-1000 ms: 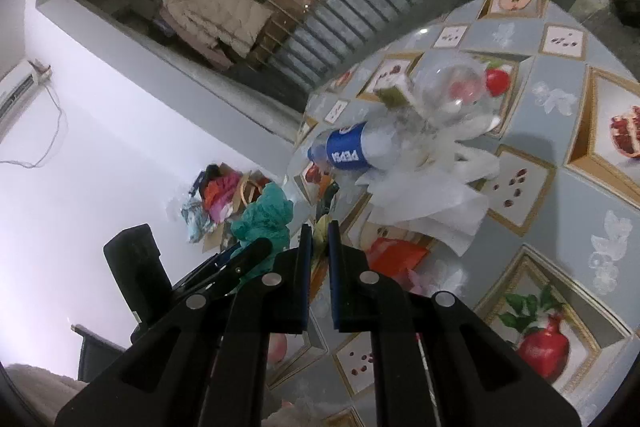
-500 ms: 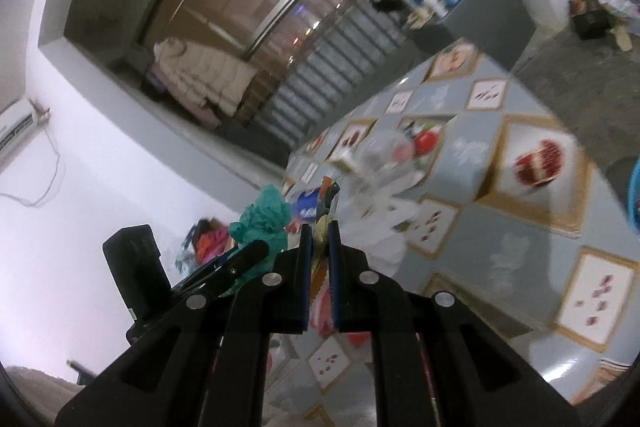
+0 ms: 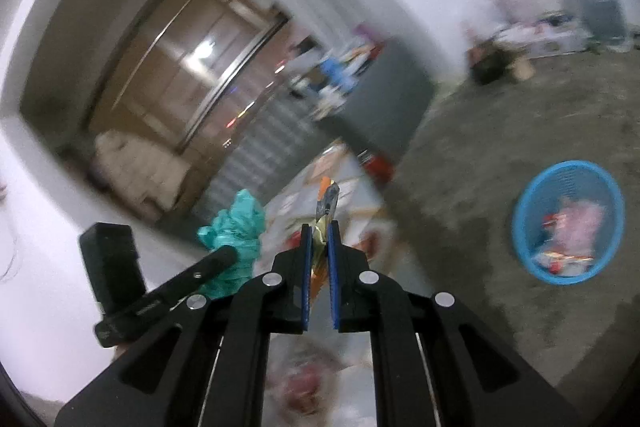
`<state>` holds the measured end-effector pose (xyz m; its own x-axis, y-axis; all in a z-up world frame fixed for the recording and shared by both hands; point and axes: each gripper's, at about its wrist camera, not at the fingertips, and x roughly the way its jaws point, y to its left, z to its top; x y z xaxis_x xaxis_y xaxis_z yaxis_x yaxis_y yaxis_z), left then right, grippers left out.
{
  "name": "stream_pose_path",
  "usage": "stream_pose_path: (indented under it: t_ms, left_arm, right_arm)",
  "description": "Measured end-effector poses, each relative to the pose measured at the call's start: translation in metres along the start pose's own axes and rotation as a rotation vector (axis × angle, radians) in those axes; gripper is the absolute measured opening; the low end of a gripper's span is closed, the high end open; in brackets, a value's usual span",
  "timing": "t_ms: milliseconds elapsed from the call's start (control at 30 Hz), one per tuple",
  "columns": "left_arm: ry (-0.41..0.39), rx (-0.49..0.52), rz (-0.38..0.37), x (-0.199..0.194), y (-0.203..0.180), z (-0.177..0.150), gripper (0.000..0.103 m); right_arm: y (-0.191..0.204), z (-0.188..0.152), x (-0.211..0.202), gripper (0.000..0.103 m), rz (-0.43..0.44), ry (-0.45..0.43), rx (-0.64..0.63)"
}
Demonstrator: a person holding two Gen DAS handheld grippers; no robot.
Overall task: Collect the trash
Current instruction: 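Carry the cloth and snack bag over the blue wastebasket and open both grippers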
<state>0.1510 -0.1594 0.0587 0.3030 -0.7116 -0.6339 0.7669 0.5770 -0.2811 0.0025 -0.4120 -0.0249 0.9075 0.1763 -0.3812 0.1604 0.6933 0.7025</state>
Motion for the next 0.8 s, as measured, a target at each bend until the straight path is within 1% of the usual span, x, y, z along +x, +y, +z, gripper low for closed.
stream_pose_path:
  t_ms: [100,167,233,333,367,433,500,667,733,767,800]
  left_arm:
    - [0.068,0.026,-0.065,0.048,-0.024,0.020,0.044]
    - [0.134,0.030,-0.107,0.086,-0.038,0.030,0.044]
    - [0.204,0.035,-0.130,0.126,-0.052,0.038,0.044]
    - [0.298,0.040,-0.151,0.177,-0.062,0.041,0.045]
    - [0.346,0.032,-0.153,0.202,-0.065,0.041,0.045]
    - [0.391,0.022,-0.148,0.230,-0.069,0.038,0.045]
    - [0.438,0.018,-0.123,0.263,-0.073,0.036,0.045]
    - [0.514,0.023,-0.089,0.321,-0.079,0.031,0.046]
    - [0.520,0.033,-0.070,0.337,-0.081,0.030,0.047]
    - [0.517,0.035,-0.059,0.348,-0.083,0.030,0.052]
    - [0.514,0.032,-0.050,0.358,-0.084,0.030,0.061]
  right_arm:
    - [-0.034,0.011,-0.010,0.008,-0.085,-0.047,0.049]
    - [-0.060,0.016,-0.013,0.008,-0.139,-0.066,0.092]
    - [-0.084,0.018,-0.015,0.008,-0.186,-0.076,0.126]
    - [-0.115,0.022,-0.014,0.008,-0.232,-0.084,0.174]
    - [-0.126,0.024,-0.010,0.008,-0.254,-0.085,0.188]
    - [-0.148,0.029,-0.002,0.008,-0.277,-0.088,0.226]
    - [-0.164,0.032,0.006,0.008,-0.305,-0.086,0.255]
    - [-0.206,0.037,0.026,0.008,-0.362,-0.077,0.312]
    - [-0.228,0.037,0.040,0.008,-0.384,-0.063,0.335]
    - [-0.235,0.036,0.044,0.008,-0.398,-0.060,0.347]
    - [-0.247,0.034,0.049,0.009,-0.410,-0.055,0.364]
